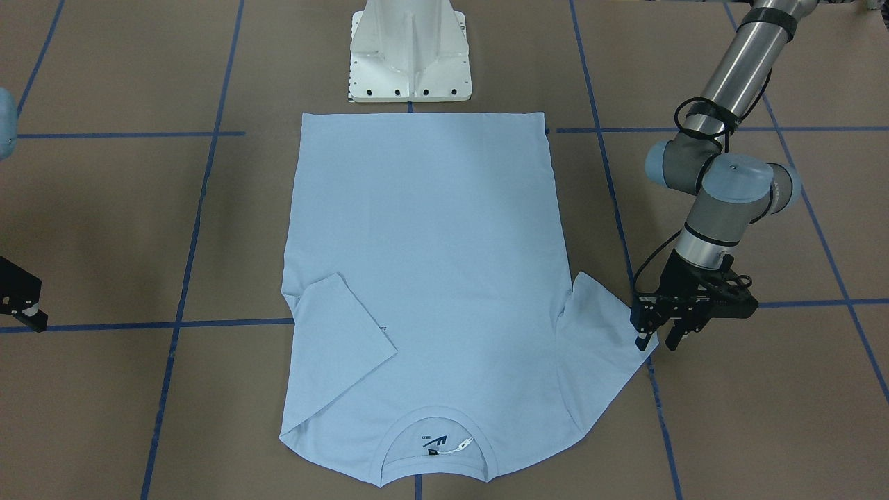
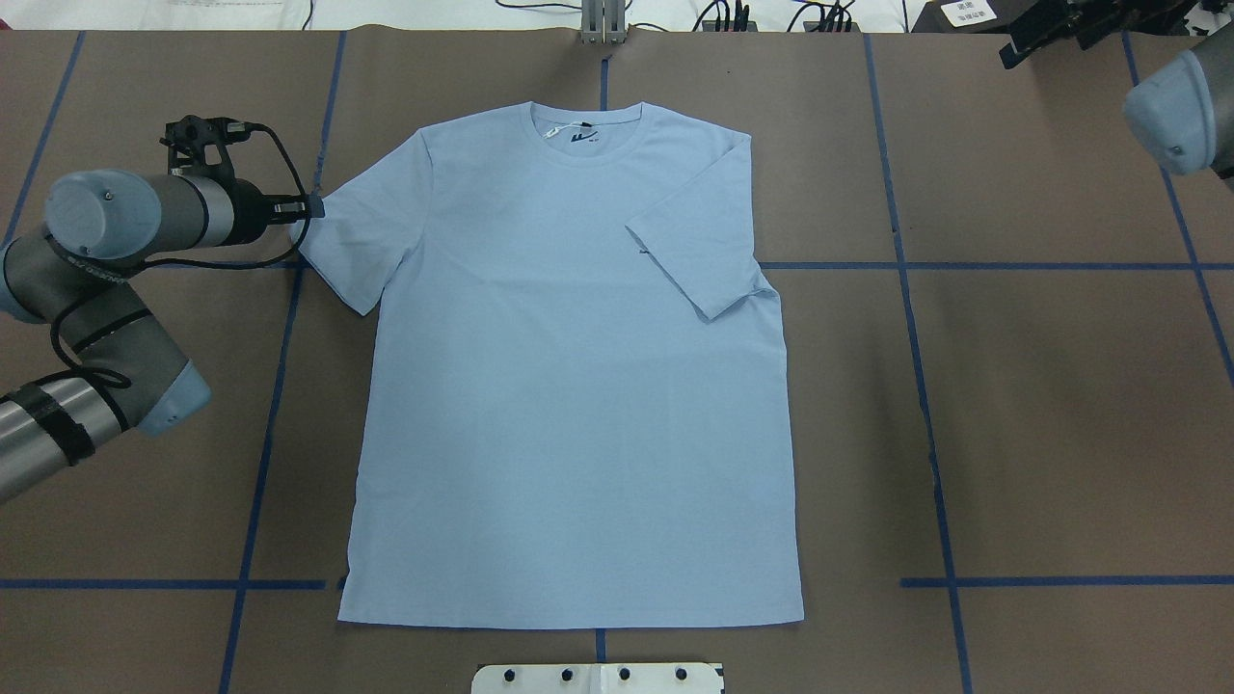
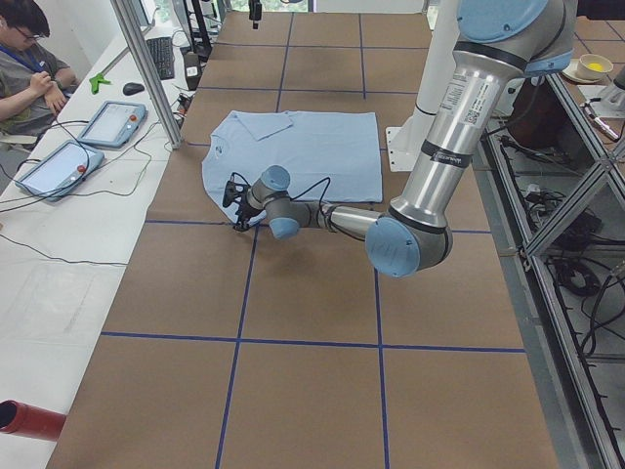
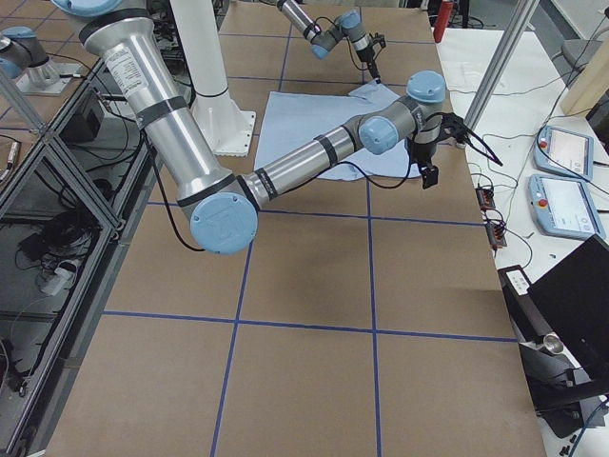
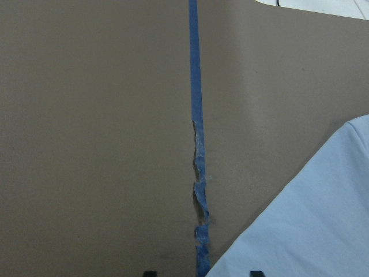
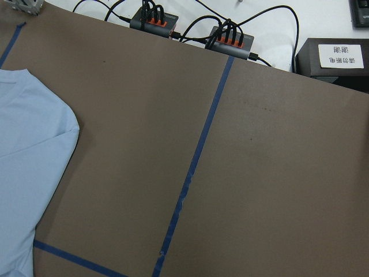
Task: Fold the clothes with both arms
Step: 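Move the left gripper to the sleeve nearest it and grasp it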
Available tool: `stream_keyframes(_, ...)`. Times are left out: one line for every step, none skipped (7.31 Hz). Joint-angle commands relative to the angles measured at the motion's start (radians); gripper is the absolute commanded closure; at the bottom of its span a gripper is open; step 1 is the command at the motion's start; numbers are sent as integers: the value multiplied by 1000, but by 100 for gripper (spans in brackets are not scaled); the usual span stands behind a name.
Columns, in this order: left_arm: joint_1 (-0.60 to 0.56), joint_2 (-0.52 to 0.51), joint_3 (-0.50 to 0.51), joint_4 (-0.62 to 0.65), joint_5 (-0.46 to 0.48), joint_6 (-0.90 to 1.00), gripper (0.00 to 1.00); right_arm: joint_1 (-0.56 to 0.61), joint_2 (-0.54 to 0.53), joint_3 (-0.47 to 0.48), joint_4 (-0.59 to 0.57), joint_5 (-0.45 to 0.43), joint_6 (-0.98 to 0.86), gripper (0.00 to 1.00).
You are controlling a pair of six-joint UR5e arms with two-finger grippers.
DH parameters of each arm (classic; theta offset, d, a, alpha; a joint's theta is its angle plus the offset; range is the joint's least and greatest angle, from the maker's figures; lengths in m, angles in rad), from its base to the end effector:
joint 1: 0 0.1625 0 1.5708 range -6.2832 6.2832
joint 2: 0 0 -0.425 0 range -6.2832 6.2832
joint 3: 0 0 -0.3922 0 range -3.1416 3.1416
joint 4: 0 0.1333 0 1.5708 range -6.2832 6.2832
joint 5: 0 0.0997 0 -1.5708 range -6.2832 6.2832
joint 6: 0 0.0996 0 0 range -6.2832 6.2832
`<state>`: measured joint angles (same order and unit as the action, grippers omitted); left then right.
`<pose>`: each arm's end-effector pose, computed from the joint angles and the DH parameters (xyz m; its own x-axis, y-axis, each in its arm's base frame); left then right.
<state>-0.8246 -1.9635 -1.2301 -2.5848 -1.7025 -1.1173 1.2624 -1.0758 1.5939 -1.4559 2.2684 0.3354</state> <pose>0.3794 -0.5875 0.4952 0.5798 0.0126 -0.8146 0.4404 0.8364 0.3264 -0.1368 -0.6577 0.3448 0.6612 -0.3087 0.6838 0.0287 0.9212 0.3881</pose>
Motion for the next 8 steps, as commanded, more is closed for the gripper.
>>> stream_keyframes(15,5,-3,-1,0,-2,48,0,-1,0,0,0,1,0)
stream_keyframes(15,6,-5,-1,0,-4,52,0,-1,6,0,0,1,0)
stream_keyframes(15,8,-5,-1,1,-4,61,0,-4,8,0,0,2,0)
stream_keyframes(15,8,-6,-1,1,-4,77,0,-4,8,0,0,2,0)
stream_keyframes(15,5,-11,-1,1,-40,100,-1,-4,8,0,0,2,0)
stream_keyframes(21,2,-43,8,6,-44,100,-2,-4,8,0,0,2,0)
stream_keyframes(38,0,-105,29,20,-44,100,-2,-4,8,0,0,4,0)
stream_keyframes(65,-20,-196,183,20,-44,100,-2,-4,8,0,0,5,0)
